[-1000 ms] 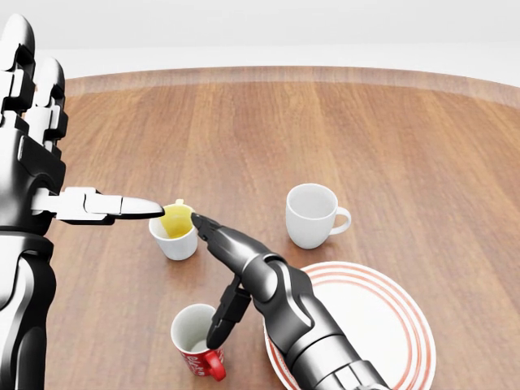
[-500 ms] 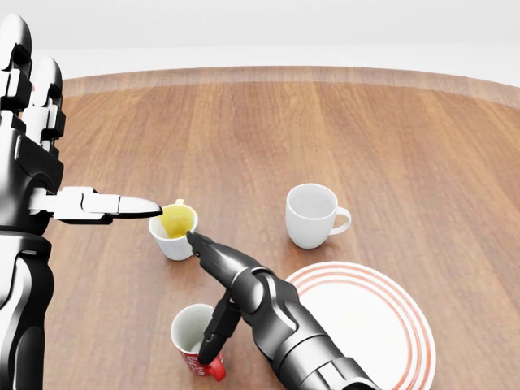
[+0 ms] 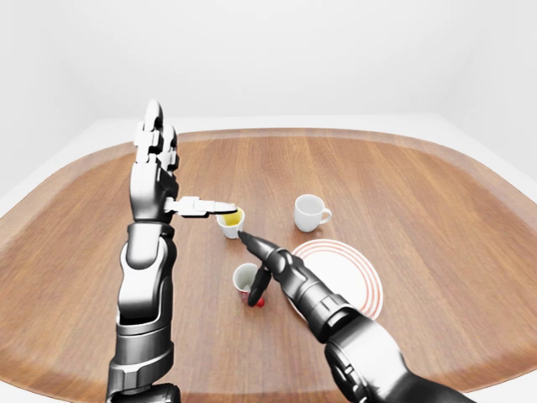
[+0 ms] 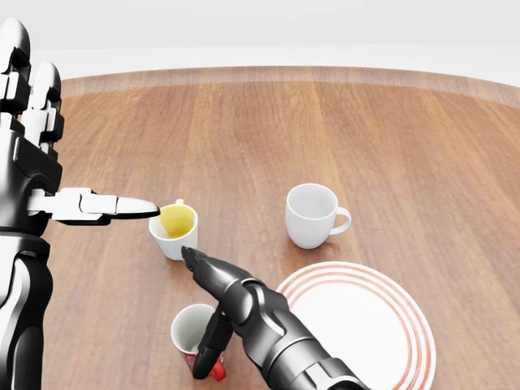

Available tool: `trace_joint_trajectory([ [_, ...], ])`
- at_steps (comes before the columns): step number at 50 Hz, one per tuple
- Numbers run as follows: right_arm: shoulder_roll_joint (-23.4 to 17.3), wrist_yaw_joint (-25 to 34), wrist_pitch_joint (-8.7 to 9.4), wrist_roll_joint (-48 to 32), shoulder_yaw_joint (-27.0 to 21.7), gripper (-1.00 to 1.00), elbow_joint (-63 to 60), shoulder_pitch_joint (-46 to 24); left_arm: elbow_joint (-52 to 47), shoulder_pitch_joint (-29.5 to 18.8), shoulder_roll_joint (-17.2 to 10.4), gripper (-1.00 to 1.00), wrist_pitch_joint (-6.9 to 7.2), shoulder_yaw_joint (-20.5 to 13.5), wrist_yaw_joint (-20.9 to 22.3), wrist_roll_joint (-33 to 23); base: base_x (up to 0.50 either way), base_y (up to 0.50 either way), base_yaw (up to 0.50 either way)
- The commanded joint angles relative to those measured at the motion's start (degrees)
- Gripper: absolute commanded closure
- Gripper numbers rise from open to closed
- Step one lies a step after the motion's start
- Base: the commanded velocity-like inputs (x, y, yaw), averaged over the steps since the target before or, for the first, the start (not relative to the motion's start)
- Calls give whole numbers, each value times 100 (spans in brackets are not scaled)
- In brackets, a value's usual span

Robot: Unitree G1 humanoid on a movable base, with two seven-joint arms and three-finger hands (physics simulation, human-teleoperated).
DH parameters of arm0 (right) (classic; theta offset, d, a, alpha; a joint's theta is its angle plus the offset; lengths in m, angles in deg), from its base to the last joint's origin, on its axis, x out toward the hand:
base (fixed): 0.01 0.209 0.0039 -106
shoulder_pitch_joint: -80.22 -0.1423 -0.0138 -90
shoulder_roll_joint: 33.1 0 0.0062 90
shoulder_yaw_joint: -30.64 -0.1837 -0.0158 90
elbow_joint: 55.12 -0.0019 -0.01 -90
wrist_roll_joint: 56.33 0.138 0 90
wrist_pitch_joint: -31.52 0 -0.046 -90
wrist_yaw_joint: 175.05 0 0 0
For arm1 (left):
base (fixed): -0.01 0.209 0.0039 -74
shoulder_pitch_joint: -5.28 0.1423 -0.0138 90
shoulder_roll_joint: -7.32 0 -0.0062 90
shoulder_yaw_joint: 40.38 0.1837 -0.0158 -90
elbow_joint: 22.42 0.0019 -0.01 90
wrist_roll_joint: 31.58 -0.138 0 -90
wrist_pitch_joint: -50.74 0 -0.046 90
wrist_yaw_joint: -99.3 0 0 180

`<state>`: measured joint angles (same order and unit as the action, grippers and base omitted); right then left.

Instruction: Pick up the red mug and put it on the plate

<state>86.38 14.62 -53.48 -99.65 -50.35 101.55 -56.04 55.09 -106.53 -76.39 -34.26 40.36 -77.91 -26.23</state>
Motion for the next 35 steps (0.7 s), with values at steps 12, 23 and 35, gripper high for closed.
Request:
trace_joint_trajectory([
  [12, 97, -135, 0, -99, -35, -100, 446, -62, -50, 45, -15, -100, 0, -21, 1, 33, 0, 0, 0],
  [23, 106, -179, 0, -151, -51, -100, 592, -31, -56, 41, -19, -100, 0, -26, 0, 36, 0, 0, 0],
  [35, 146, -187, 0, -196, -62, -100, 660, -31, -74, 22, -27, -100, 0, -29, -7, 46, 0, 0, 0],
])
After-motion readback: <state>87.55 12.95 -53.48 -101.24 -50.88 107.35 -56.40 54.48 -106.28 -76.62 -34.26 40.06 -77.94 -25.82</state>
